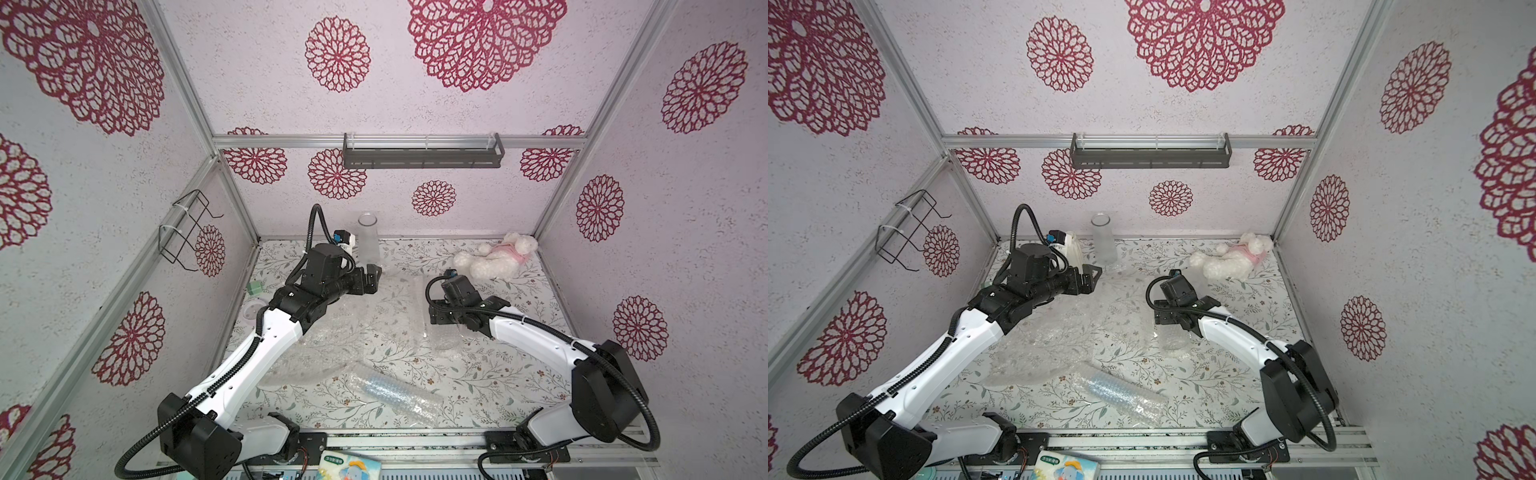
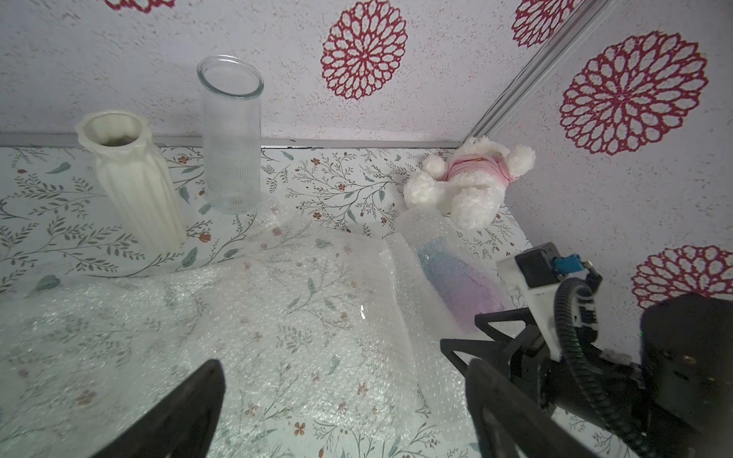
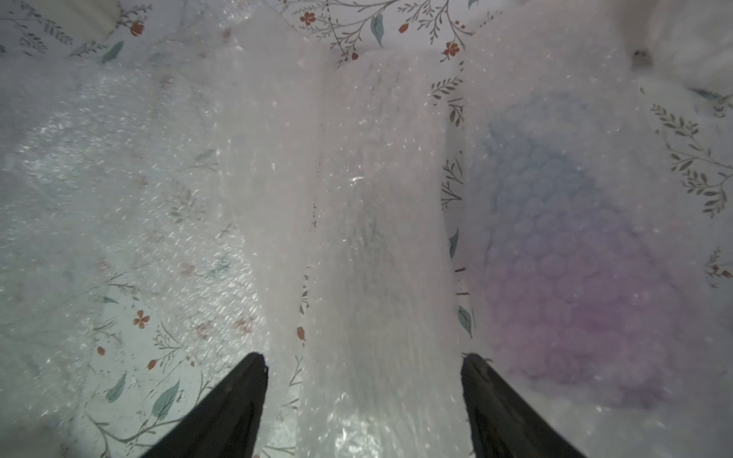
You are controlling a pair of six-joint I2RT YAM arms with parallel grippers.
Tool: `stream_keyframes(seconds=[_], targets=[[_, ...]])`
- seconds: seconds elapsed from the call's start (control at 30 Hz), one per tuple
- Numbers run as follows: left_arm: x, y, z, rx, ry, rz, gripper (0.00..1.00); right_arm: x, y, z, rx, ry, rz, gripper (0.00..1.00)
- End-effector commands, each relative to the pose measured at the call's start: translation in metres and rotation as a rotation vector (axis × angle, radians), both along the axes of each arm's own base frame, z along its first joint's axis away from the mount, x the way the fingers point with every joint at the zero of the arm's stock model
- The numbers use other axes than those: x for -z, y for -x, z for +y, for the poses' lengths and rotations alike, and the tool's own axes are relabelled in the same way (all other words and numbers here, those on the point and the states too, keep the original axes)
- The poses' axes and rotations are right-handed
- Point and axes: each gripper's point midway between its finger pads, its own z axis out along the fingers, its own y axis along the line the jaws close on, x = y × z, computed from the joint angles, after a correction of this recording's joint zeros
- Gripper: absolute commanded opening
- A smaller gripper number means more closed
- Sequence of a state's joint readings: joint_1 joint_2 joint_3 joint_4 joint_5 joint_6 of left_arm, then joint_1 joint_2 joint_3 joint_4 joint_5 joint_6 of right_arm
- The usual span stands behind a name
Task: Unwrap the vase from the bubble wrap
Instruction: Move the bubble wrap onto the bubble wrap.
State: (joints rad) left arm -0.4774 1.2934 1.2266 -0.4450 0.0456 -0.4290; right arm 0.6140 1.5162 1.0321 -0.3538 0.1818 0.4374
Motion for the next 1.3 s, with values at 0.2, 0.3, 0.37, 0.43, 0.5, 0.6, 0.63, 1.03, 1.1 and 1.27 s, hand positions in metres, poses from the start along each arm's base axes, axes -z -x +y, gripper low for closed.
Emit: stream_keyframes(seconds=[0.2,0.3,0.37,0.43,0.5,0.6,0.63,1.03,1.1,1.27], targets=[[-0.010,0.001,0.000,0.003,0.030,-0.027,0.97,0.033,-0.007,0.002,0.022,0.068,0.089,0.81],[-0.015,0.003,0.003,-0.002,0.029,-0.040,0.97,0.040,-0.001,0.010,0.010,0.046,0.111,0.80],[-0.018,0.004,0.003,-0.003,0.040,-0.051,0.97,0.041,0.006,0.012,0.002,0.040,0.117,0.78],[-0.018,0.005,0.006,-0.014,0.038,-0.056,0.97,0.037,0.016,0.013,-0.015,0.047,0.116,0.77],[-0.020,0.006,0.007,-0.021,0.035,-0.059,0.97,0.036,0.028,0.015,-0.031,0.053,0.121,0.75],[-0.022,0.007,0.010,-0.028,0.033,-0.066,0.97,0.030,0.047,0.013,-0.044,0.058,0.114,0.74],[-0.021,0.007,0.010,-0.031,0.030,-0.065,0.97,0.028,0.053,0.013,-0.044,0.048,0.114,0.73],[-0.006,0.001,0.008,-0.044,0.006,-0.028,0.97,0.021,0.097,0.000,-0.032,-0.004,0.103,0.80],[0.002,0.002,0.005,-0.057,-0.029,-0.017,0.97,0.021,0.095,-0.001,-0.029,0.012,0.092,0.82],[0.025,0.011,-0.014,-0.045,-0.053,0.057,0.97,0.028,0.087,0.004,-0.042,0.042,0.089,0.86]])
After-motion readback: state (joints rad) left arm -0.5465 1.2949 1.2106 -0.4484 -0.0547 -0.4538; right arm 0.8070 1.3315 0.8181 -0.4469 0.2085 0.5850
